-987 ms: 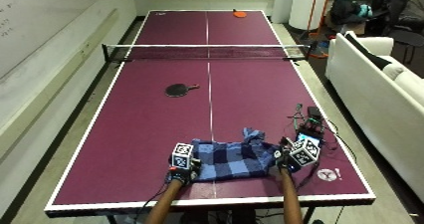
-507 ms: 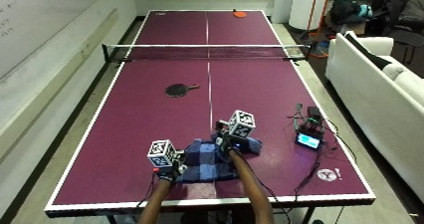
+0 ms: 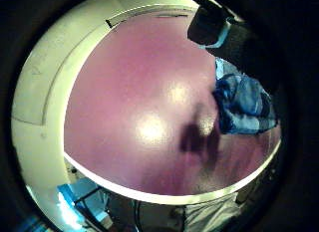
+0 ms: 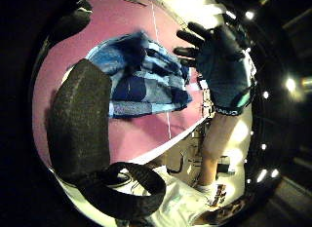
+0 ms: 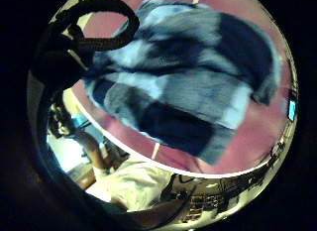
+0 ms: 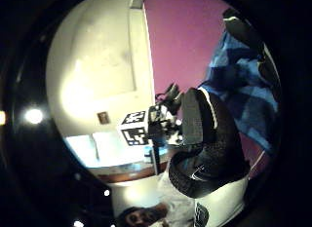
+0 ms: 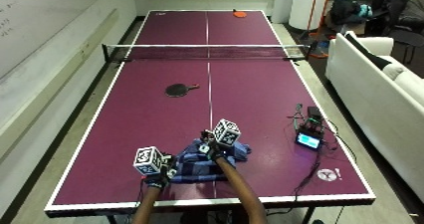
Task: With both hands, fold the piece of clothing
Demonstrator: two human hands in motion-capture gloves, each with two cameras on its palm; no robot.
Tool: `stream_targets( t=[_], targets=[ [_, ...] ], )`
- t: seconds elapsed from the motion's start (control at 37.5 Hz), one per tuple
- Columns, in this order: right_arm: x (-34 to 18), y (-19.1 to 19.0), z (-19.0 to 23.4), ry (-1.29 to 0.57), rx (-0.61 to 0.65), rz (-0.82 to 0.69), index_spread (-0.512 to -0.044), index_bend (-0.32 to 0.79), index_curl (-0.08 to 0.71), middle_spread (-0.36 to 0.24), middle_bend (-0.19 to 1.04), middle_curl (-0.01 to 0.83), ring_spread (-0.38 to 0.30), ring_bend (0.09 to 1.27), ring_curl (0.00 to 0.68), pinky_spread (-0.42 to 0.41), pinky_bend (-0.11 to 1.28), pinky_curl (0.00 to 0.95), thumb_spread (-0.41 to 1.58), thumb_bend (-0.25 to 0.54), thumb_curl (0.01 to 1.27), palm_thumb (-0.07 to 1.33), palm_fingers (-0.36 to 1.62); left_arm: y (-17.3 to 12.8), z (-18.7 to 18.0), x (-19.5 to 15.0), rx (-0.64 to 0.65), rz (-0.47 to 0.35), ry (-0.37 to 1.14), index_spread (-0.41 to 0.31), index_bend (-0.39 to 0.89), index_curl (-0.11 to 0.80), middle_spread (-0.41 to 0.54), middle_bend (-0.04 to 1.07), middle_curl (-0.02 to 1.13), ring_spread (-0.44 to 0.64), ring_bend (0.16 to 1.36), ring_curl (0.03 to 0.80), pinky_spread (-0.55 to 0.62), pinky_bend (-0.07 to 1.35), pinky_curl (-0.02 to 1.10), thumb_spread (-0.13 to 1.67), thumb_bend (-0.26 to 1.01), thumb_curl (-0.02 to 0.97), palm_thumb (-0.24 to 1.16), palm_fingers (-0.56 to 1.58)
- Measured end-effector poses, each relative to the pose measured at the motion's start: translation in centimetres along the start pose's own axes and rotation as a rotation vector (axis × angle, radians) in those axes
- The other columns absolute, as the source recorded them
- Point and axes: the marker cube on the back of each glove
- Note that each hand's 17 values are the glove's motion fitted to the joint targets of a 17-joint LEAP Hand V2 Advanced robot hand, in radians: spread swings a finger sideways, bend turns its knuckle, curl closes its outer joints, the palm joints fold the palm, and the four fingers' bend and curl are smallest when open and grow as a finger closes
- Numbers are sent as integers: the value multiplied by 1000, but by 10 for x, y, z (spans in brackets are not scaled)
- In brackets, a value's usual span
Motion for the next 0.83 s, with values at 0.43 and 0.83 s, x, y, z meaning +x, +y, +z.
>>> stream_targets(
  t=[0.43,0.83],
  targets=[
    [137,53,-75,677,384,132,-349,231,285,-106,191,376,7,316,305,137,486,353,1288,-9,362,702,432,-9,-13,75,28,114,-275,-124,163,416,68,152,265,196,500,309,344,340,367,1421,38,213,208,466],
    [154,94,-109,689,471,215,-363,178,332,-86,174,358,78,222,273,230,370,315,1343,-12,345,684,375,0,-20,131,-2,159,-332,-46,81,287,65,200,313,194,596,330,339,451,393,1359,-5,237,222,350]
  ],
)
